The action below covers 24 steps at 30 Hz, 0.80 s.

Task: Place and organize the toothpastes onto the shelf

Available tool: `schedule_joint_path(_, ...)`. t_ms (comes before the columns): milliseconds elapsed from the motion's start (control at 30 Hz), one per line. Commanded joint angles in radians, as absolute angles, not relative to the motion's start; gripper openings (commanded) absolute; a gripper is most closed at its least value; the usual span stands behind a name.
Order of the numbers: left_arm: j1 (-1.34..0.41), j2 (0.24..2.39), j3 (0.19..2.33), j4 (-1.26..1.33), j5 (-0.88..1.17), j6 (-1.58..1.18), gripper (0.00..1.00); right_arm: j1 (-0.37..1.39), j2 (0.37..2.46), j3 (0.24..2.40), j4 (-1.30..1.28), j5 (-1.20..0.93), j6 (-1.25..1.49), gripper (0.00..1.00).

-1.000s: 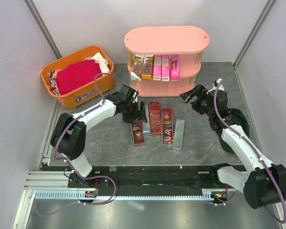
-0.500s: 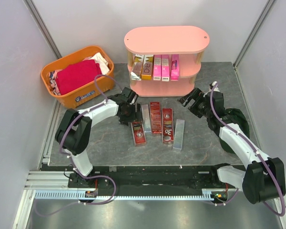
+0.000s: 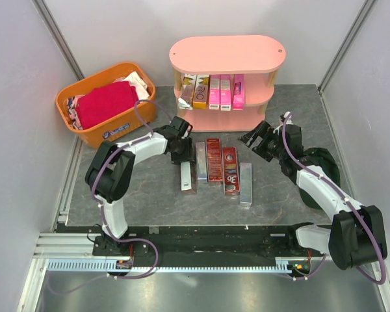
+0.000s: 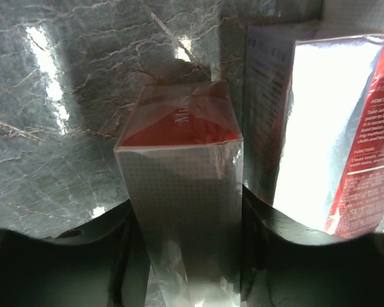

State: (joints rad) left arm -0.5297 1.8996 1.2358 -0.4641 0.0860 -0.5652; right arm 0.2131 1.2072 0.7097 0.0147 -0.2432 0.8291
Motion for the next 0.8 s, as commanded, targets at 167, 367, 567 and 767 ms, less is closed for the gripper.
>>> schedule_joint_path(167, -0.526, 1.750, 1.149, -0.390, 0.112, -0.572, 0.41, 0.250, 1.195, 0.716, 0.051, -0.258, 0.775, 0.98)
schedule_joint_path(367, -0.466, 1.556, 1.080, -0.269, 0.228, -0.603, 0.33, 0.328, 1.210, 0.752, 0.061, -0.253, 0.765, 0.98)
schedule_joint_path(567, -0.325, 1.338, 0.936, -0.013, 0.409, -0.715, 0.33, 0.440, 1.223, 0.749, 0.169, -0.294, 0.784, 0.98)
schedule_joint_path(767, -0.218, 1.148, 0.735, 0.381, 0.446, -0.951, 0.33, 0.526, 1.270, 0.719, 0.411, -0.394, 0.916, 0.98)
